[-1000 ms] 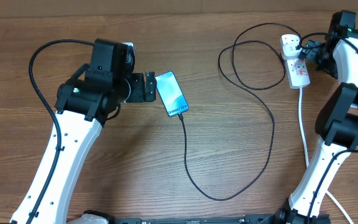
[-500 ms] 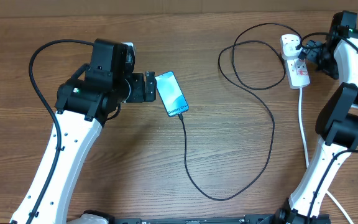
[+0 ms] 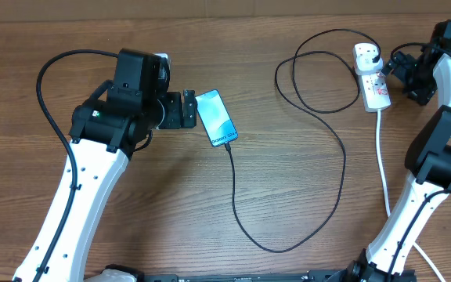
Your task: Plug charger to phone and switch on socket
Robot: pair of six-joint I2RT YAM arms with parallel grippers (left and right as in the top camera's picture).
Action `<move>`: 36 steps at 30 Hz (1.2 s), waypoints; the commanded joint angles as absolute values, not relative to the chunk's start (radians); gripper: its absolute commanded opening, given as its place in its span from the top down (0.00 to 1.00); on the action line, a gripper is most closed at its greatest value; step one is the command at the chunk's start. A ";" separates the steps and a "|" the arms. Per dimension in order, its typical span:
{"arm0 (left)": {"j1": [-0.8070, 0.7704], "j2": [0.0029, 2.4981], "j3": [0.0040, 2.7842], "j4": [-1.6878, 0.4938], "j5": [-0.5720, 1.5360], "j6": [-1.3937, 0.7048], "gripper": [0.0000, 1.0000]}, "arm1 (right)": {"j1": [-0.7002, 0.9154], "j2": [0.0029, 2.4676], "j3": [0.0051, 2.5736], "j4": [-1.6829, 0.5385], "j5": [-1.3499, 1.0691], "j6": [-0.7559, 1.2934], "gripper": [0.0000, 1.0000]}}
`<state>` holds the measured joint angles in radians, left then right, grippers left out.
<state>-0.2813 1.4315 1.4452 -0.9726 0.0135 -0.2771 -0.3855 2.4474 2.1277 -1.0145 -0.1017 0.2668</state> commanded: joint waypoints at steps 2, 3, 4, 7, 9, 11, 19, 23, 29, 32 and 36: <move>-0.282 1.435 1.443 -0.968 0.001 -0.263 0.01 | -0.375 2.464 2.133 -1.007 -0.129 0.273 0.00; -0.282 1.435 1.444 -0.968 0.001 -0.263 0.00 | -0.375 2.465 2.133 -1.007 -0.129 0.273 0.00; -0.282 1.435 1.443 -0.968 0.001 -0.263 0.00 | -0.375 2.465 2.133 -1.007 -0.129 0.273 0.00; -0.282 1.435 1.444 -0.968 0.000 -0.262 0.01 | -0.376 2.466 2.127 -1.007 -0.109 0.274 0.00; -0.282 1.435 1.444 -0.968 0.000 -0.262 0.00 | -0.377 2.466 2.127 -1.007 -0.097 0.274 0.00; -0.282 1.435 1.444 -0.968 0.000 -0.263 0.00 | -0.377 2.465 2.127 -1.007 -0.089 0.274 0.00; -0.282 1.435 1.443 -0.968 0.000 -0.262 0.00 | -0.377 2.466 2.126 -1.007 -0.047 0.289 0.00; -0.282 1.435 1.443 -0.968 0.001 -0.263 0.00 | -0.376 2.466 2.126 -1.007 -0.054 0.289 0.00; -0.282 1.435 1.444 -0.968 0.001 -0.263 0.00 | -0.369 2.467 2.098 -0.987 -0.055 0.289 0.00; -0.282 1.435 1.444 -0.968 0.001 -0.263 0.00 | -0.366 2.473 2.094 -0.990 -0.054 0.288 0.00; -0.282 1.435 1.443 -0.968 0.001 -0.263 0.00 | -0.366 2.479 2.094 -0.992 -0.054 0.288 0.00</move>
<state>-0.2813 1.4315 1.4448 -0.9722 0.0135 -0.2771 -0.3752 2.4481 2.1090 -0.9878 -0.0593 0.2882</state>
